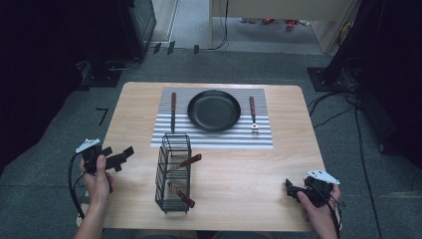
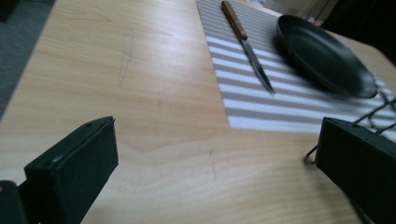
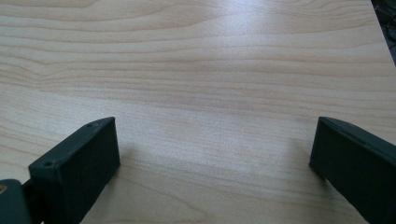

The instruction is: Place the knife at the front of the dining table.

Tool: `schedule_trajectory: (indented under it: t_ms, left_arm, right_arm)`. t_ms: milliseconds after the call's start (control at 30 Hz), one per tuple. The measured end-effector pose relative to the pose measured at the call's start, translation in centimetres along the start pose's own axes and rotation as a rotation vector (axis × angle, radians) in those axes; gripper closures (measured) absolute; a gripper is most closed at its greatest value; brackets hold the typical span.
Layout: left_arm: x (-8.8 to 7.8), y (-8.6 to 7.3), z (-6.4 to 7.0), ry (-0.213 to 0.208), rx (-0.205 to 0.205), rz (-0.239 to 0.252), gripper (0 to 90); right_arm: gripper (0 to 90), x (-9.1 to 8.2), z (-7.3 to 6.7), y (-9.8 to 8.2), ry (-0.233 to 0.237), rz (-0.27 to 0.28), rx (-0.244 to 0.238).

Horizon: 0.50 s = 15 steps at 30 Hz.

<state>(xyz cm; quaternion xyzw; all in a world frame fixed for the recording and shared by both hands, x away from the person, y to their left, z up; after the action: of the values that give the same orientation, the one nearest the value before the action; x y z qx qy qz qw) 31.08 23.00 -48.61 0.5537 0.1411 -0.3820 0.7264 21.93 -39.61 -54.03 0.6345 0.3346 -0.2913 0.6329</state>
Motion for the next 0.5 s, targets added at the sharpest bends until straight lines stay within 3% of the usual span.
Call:
schedule_trajectory:
  t_ms: [67, 167, 300, 433, 500]
  left_arm:
    - [-0.2, -1.0, 0.1, 0.014, 0.020, -0.004, 0.0]
    - [-0.2, -2.8, 0.4, 0.091, 0.074, -0.027, 0.0]
    - [0.3, -4.5, 1.1, 0.146, 0.155, -0.067, 0.0]
    - [0.9, -5.6, 1.6, 0.188, 0.197, -0.107, 0.0]
    - [1.2, -5.8, 2.0, 0.236, 0.239, -0.124, 0.0]
  right_arm:
    - [1.0, 0.0, 0.0, 0.0, 0.000, 0.000, 0.000]
    - [1.1, 0.0, 0.0, 0.0, 0.000, 0.000, 0.000]
    - [1.0, 0.0, 0.0, 0.0, 0.000, 0.000, -0.001]
    - [1.0, 0.0, 0.0, 0.0, 0.000, 0.000, -0.001]
    - [1.1, 0.0, 0.0, 0.0, 0.000, 0.000, -0.001]
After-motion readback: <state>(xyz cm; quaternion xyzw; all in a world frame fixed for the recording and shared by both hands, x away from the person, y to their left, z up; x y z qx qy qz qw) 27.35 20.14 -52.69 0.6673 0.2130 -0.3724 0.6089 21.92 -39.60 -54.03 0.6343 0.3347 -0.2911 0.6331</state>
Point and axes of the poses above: each handheld gripper's, and its own axes: x roughly forward along the jaws, y roughly out of its top, z roughly to its right, the point moved 2 cm from there along x, roughly forward along the jaws, and after that the axes turned 8 degrees about -z, right-handed, at the moved point
